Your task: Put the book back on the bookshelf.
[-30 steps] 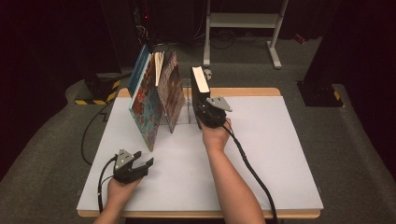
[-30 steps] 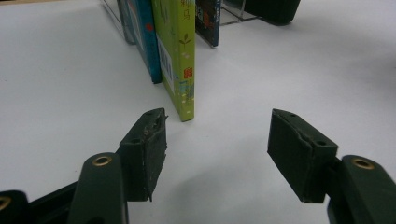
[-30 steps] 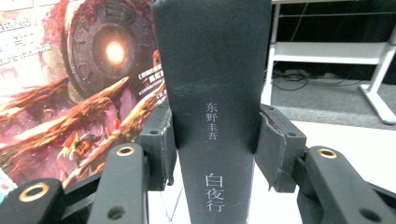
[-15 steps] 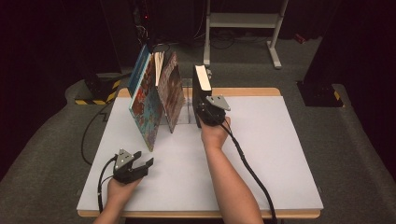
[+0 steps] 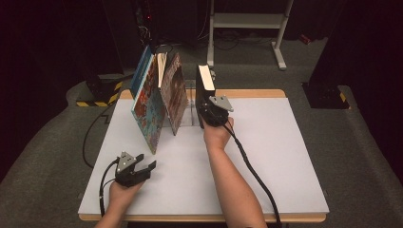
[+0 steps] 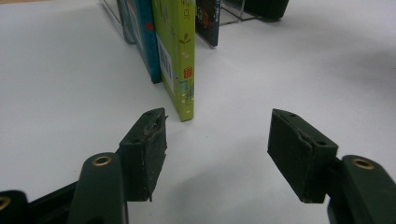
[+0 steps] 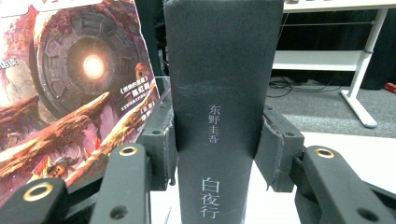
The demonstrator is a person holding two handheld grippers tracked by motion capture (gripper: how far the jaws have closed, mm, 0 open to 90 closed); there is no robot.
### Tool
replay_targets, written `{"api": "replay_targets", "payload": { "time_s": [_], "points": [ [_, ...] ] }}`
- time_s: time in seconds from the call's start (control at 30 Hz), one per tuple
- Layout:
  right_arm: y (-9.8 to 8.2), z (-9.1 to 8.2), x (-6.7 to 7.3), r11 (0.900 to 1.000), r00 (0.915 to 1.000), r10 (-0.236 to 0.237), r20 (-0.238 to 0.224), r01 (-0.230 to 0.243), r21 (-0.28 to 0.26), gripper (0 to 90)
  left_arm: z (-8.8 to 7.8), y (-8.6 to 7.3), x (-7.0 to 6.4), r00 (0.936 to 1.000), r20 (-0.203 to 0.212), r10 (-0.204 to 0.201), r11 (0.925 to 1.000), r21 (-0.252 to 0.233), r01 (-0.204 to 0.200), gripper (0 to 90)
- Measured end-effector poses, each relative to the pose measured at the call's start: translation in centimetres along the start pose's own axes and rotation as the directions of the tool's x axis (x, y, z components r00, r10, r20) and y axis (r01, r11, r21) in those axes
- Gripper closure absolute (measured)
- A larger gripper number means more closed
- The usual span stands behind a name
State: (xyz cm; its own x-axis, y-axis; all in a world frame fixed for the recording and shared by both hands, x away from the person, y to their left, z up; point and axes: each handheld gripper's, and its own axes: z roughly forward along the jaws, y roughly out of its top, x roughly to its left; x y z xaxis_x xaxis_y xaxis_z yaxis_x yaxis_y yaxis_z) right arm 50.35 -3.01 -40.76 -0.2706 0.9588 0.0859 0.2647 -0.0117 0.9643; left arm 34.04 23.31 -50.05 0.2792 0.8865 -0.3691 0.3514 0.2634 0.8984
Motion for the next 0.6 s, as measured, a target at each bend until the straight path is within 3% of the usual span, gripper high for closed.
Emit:
{"api": "replay_targets", "payload": {
  "time_s": [0.6],
  "points": [
    [0.24, 0.55, 0.13, 1.0, 0.9999, -0.012, 0.002, 0.012, 0.007, 52.2, 0.01, 0.0, 0.01, 1.0, 0.0, -0.001, 1.0, 0.0, 0.001, 37.3]
  ]
}}
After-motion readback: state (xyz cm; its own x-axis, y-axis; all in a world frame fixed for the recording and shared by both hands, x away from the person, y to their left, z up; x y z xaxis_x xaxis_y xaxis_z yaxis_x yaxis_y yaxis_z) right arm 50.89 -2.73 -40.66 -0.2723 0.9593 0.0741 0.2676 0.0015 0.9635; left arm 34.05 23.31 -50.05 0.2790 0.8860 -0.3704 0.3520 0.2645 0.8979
